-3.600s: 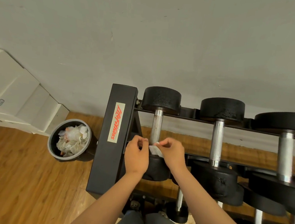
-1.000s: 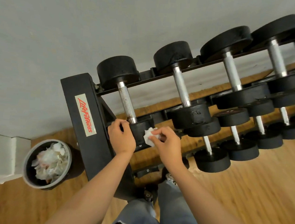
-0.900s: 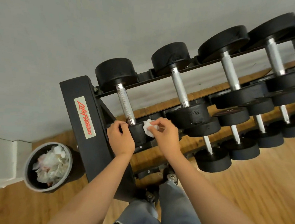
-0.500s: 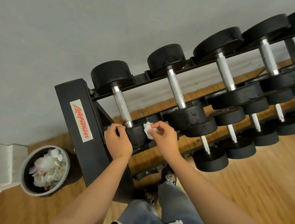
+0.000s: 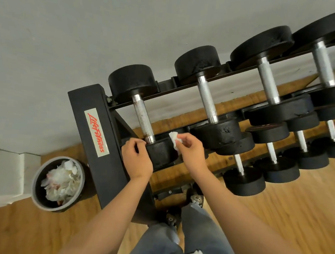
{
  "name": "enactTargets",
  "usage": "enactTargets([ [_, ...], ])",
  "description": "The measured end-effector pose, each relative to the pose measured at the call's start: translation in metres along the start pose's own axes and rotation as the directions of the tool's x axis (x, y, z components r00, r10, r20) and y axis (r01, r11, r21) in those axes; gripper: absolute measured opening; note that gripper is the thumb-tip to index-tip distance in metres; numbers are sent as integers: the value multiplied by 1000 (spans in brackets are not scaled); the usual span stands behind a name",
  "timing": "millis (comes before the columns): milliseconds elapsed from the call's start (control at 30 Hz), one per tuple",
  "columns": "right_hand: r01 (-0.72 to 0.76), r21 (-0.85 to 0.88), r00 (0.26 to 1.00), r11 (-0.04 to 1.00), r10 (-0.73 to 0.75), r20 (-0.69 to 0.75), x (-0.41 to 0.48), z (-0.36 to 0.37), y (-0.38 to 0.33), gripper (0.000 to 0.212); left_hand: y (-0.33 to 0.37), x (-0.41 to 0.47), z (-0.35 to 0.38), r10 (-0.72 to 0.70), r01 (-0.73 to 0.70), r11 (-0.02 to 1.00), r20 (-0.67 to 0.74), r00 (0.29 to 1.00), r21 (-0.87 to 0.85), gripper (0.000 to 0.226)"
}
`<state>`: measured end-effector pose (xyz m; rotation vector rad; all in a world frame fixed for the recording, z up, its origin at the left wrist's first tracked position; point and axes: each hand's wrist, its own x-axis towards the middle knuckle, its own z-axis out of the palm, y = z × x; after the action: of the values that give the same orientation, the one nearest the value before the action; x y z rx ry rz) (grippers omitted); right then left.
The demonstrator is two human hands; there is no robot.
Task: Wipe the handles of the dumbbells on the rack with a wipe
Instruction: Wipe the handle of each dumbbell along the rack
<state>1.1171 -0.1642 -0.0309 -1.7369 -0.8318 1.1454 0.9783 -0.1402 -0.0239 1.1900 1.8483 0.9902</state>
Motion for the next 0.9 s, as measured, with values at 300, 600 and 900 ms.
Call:
enactTargets([
  [300, -76, 83, 994, 994, 69, 81, 6, -2, 19, 20, -3, 2, 3, 8, -8, 1000, -10, 1000, 0, 20],
  [600, -227, 164, 971, 960, 210, 113, 4, -4, 40, 17, 0, 0, 3, -5, 5, 1000, -20, 1000, -18, 21],
  [900, -214, 137, 972, 967, 198, 123, 7, 0, 40, 19, -4, 2, 3, -13, 12, 1000, -8, 1000, -22, 21],
])
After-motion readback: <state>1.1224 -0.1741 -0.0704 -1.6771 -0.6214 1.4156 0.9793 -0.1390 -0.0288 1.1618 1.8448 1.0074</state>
